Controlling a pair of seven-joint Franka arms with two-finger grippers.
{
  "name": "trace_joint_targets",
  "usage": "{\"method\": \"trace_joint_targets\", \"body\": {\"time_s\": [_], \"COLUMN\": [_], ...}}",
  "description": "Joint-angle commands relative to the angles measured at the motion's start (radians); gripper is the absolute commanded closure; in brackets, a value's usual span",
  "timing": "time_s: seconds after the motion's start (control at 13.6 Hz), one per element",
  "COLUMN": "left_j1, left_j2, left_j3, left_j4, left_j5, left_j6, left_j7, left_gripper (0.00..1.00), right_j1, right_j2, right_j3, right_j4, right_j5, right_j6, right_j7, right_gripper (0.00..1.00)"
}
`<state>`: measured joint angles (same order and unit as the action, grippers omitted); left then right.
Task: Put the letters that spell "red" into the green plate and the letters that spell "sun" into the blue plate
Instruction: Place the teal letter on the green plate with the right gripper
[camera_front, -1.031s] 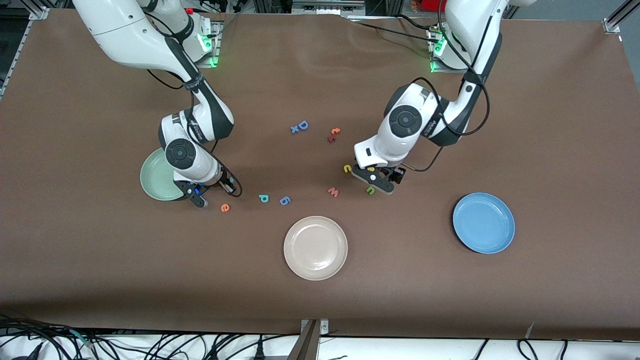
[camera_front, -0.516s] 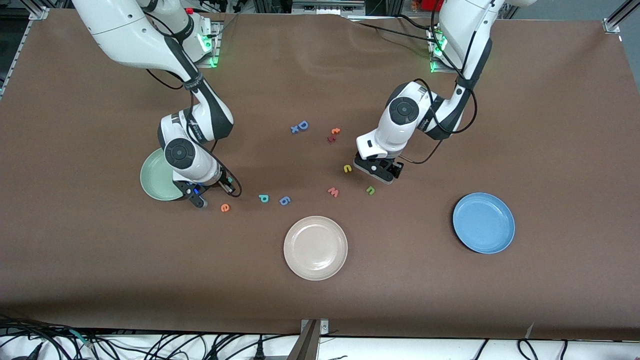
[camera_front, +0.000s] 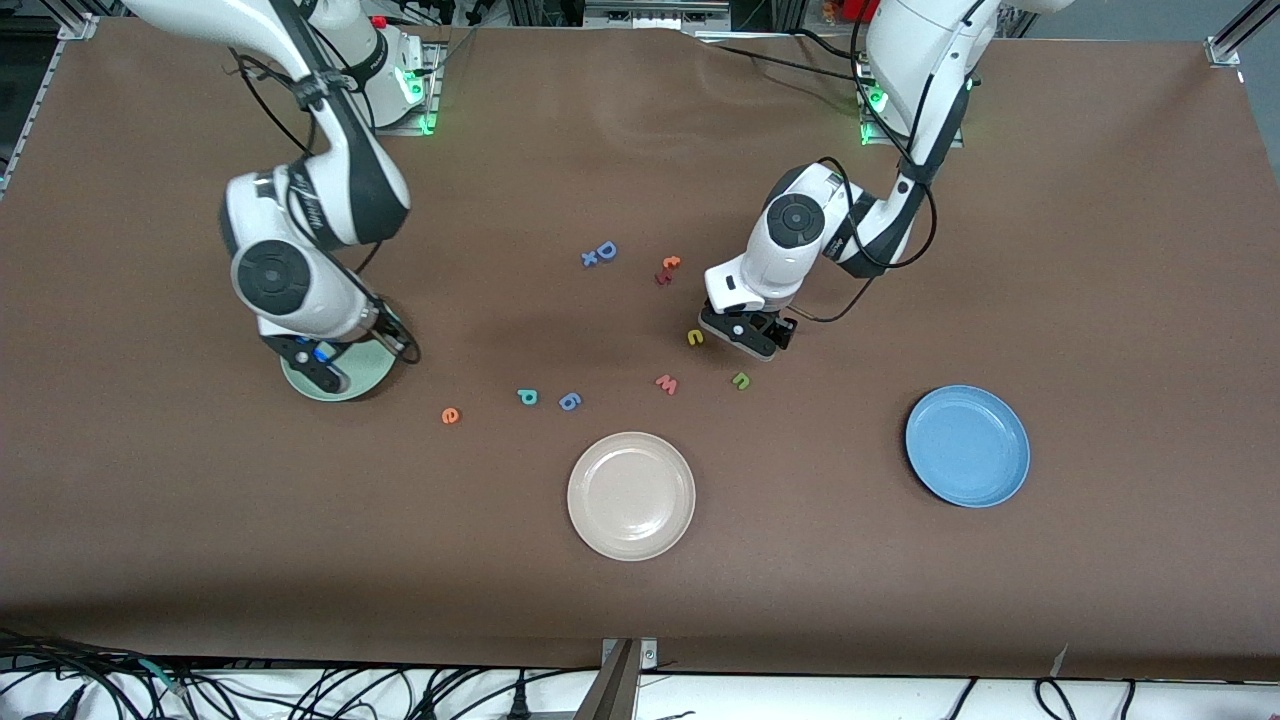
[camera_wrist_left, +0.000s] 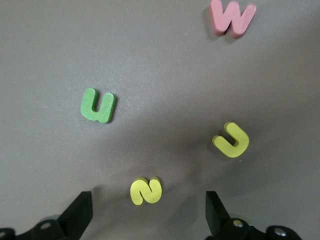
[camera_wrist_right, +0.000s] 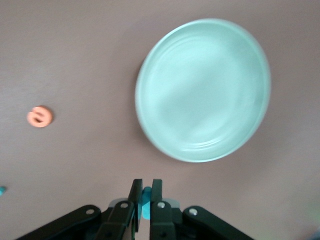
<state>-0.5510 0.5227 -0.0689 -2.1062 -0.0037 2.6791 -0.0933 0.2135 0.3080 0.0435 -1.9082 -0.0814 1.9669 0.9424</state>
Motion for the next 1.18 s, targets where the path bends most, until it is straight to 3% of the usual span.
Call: {"method": "trace_joint_targets", "body": {"time_s": [0.0,0.22,0.44,0.66,0.74,0.81,0.96,1.03,1.1], "left_j1": [-0.001,0.005,0.006,0.006,0.006,0.008,0.008,0.010,0.011], "left_j2": [0.020,0.020,0.020,0.025,0.033,0.033,0.031,0.030,0.028], "left_j3": [0.000,0.000,0.000,0.000,0.000,0.000,-0.002,0.000,0.000], "left_j4": [0.017,0.026,0.041,0.052,0.052,0.052,0.046,0.043,0.041], "left_j5": [0.030,0.028,0.028,0.028,0.028,0.028,0.028,0.028,0.028], "left_j6": [0.013,0.010,0.005,0.004,0.004,0.004,0.002,-0.001,-0.002], "left_j7": [-0.025,-0.023,-0.026,-0.025,-0.025,-0.025,-0.026,-0.025,-0.026], "left_gripper": [0.05,0.17,0.27,0.36,0.36,0.37,0.40,0.40,0.40], "right_j1": [-0.005,-0.008,-0.011,-0.013,-0.013,-0.013,-0.013,-0.011,-0.009], "right_j2": [-0.023,-0.001,0.066,0.097,0.095,0.094,0.082,0.066,0.045], "right_j3": [-0.051,-0.105,-0.108,-0.108,-0.108,-0.108,-0.108,-0.106,-0.102], "right_j4": [-0.044,-0.109,-0.147,-0.196,-0.196,-0.196,-0.195,-0.189,-0.178], "right_j5": [0.014,0.034,0.092,0.094,0.094,0.094,0.094,0.094,0.095], "right_j6": [-0.002,0.161,0.291,0.398,0.395,0.392,0.380,0.359,0.337], "right_j7": [-0.120,-0.240,-0.261,-0.264,-0.266,-0.266,-0.264,-0.258,-0.257], "right_gripper": [1.00,1.00,1.00,1.00,0.94,0.81,0.43,0.36,0.36]}}
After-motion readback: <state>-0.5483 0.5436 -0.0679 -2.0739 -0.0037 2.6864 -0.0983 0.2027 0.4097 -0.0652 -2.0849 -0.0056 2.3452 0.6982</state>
